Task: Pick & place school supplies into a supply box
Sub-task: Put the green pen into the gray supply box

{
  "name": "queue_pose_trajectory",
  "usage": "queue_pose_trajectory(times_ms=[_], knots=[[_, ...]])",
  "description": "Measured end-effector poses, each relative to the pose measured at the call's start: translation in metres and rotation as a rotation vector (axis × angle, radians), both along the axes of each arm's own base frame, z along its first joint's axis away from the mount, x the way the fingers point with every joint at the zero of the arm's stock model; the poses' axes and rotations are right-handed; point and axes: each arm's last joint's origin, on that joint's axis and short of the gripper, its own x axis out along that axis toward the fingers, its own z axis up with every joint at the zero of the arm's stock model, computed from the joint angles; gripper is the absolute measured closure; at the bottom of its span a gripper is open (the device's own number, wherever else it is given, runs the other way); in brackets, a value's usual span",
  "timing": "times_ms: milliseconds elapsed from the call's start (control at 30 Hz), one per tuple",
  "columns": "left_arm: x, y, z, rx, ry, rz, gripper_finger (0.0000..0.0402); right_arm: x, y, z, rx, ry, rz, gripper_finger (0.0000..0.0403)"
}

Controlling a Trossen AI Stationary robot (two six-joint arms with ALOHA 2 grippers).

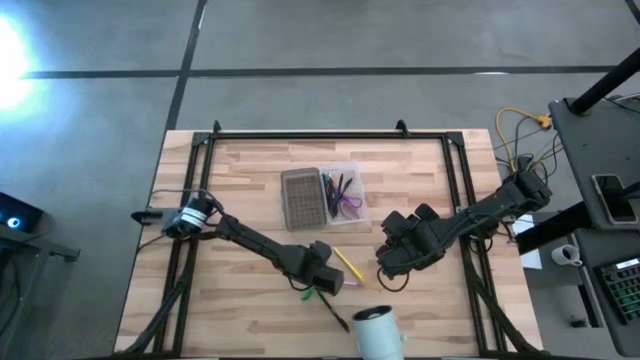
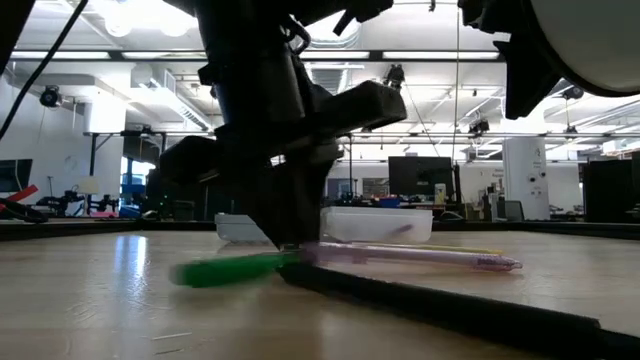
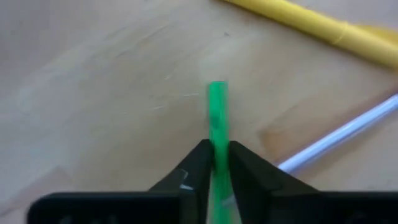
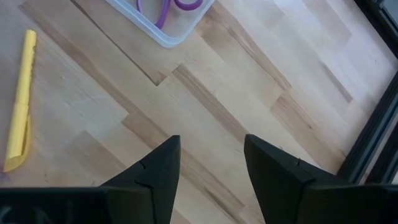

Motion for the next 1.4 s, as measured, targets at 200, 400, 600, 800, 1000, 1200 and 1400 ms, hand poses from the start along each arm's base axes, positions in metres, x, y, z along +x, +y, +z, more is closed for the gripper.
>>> queue_pose_trajectory(times_ms=[200,400,600,800,1000,1200,1400], knots=[[-0.006,0.013,-0.006,0.032,0.085,-0.041,0.0384,-0.002,-0.001,-0.003,-0.007,0.012,-0.002,0.0232],[-0.010,0.019,0.006,0.067,0.094,-0.050,0.0392,-0.003,-0.001,-0.004,0.001,-0.023,-0.070,0.0232],[-0.009,0.035,0.053,0.105,-0.103,0.033,0.0394,-0.006,-0.002,0.001,0.014,-0.067,-0.119,0.0232],[0.004,0.071,0.098,0.156,-0.406,0.154,0.0395,-0.022,-0.009,0.019,0.040,-0.186,-0.181,0.0235],[0.014,0.127,0.102,0.162,-0.438,0.167,0.0394,-0.049,-0.015,0.039,0.071,-0.325,-0.198,0.0248],[0.019,0.179,0.091,0.101,-0.522,0.181,0.0387,-0.063,-0.022,0.033,0.089,-0.326,-0.209,0.0261],[0.007,0.227,0.074,0.101,-0.478,0.169,0.0390,-0.056,-0.018,0.015,0.151,-0.383,-0.251,0.0271]])
